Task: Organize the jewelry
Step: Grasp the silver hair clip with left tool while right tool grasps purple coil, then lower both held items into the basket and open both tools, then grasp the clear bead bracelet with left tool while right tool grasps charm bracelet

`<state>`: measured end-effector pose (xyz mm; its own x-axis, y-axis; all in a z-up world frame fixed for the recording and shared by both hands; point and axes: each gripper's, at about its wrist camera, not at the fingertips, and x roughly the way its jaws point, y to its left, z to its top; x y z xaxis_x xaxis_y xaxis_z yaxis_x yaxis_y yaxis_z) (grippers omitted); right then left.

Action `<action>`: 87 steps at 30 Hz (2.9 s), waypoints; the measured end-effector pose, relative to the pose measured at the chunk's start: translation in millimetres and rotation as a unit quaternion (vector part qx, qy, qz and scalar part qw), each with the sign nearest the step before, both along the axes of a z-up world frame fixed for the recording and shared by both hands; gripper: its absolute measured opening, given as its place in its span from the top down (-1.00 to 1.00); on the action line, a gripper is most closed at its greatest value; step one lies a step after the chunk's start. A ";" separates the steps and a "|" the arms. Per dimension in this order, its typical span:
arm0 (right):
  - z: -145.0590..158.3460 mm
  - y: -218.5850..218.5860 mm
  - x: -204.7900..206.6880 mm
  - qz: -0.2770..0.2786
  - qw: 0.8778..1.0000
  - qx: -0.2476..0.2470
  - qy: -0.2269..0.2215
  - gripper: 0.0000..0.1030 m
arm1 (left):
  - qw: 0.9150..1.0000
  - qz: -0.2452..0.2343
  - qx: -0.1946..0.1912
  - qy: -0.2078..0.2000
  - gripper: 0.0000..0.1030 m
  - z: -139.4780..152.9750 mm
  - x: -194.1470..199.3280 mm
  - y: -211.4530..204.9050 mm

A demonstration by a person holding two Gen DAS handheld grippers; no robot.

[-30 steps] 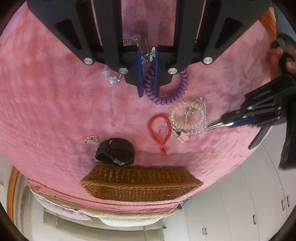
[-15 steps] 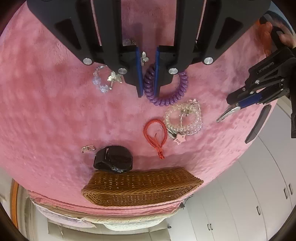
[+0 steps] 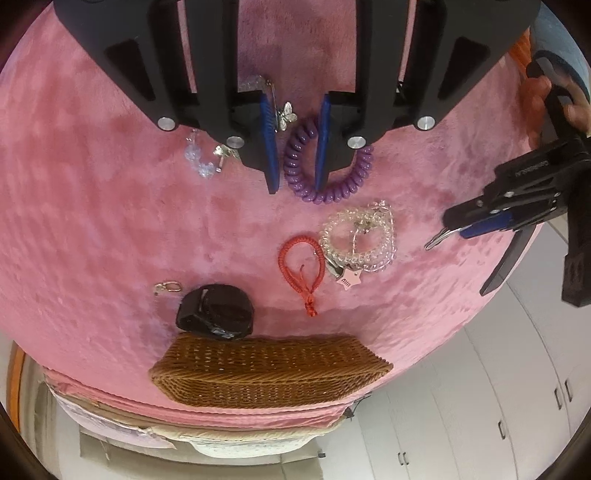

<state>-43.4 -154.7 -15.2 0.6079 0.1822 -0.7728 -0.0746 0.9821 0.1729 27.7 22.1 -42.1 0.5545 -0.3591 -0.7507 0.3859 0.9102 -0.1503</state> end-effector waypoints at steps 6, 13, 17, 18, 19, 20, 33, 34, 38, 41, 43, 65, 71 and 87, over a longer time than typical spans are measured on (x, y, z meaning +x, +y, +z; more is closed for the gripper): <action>-1.6 13.2 0.5 0.018 1.000 -0.021 0.000 0.81 | 0.999 0.001 0.028 -0.025 0.60 0.7 -5.7 -7.3; 26.5 16.3 -8.2 0.034 0.999 -0.009 -0.042 0.81 | 0.997 -0.001 -0.028 -0.074 0.60 31.4 -15.4 2.4; 64.9 10.0 0.4 0.020 0.995 -0.002 -0.096 0.81 | 0.990 -0.006 -0.047 -0.130 0.60 70.1 -8.6 -6.0; 75.1 6.9 8.0 0.011 0.994 0.001 -0.111 0.81 | 0.989 -0.005 -0.053 -0.138 0.60 77.9 -4.3 -8.1; 81.7 4.1 15.1 0.005 0.993 0.003 -0.118 0.81 | 0.987 -0.003 -0.065 -0.148 0.60 90.4 6.1 -11.4; 90.8 0.2 25.9 -0.003 0.992 0.007 -0.127 0.81 | 0.986 -0.002 -0.072 -0.153 0.59 98.3 14.0 -14.7; 120.5 -45.1 184.5 -0.074 0.985 -0.029 -0.150 0.82 | 0.984 0.018 -0.077 -0.158 0.59 126.1 162.0 -91.4; 116.4 -47.5 194.3 -0.076 0.987 -0.030 -0.140 0.82 | 0.986 0.022 -0.072 -0.150 0.59 120.6 172.3 -96.1; 89.1 -63.8 231.2 -0.084 0.993 -0.013 -0.079 0.82 | 0.992 0.054 -0.057 -0.099 0.59 95.2 207.8 -99.9; 67.5 -73.9 248.7 -0.083 0.996 0.024 -0.032 0.81 | 0.994 0.056 -0.048 -0.074 0.59 79.0 223.3 -103.5; 53.6 -76.8 254.2 -0.086 0.996 0.033 -0.004 0.81 | 0.996 0.056 -0.049 -0.056 0.59 69.9 229.5 -104.3; 139.0 -89.2 157.4 -0.062 0.990 0.083 -0.095 0.10 | 0.979 0.013 -0.075 -0.187 -0.43 150.0 103.7 -52.9; 185.2 -75.7 93.1 -0.047 0.985 0.042 -0.160 0.10 | 0.971 -0.010 -0.083 -0.226 -0.46 179.8 42.5 -35.5; 72.9 -50.1 -17.6 -0.051 0.992 -0.019 -0.115 0.09 | 0.990 -0.021 -0.093 -0.101 -0.36 58.0 -20.0 -18.9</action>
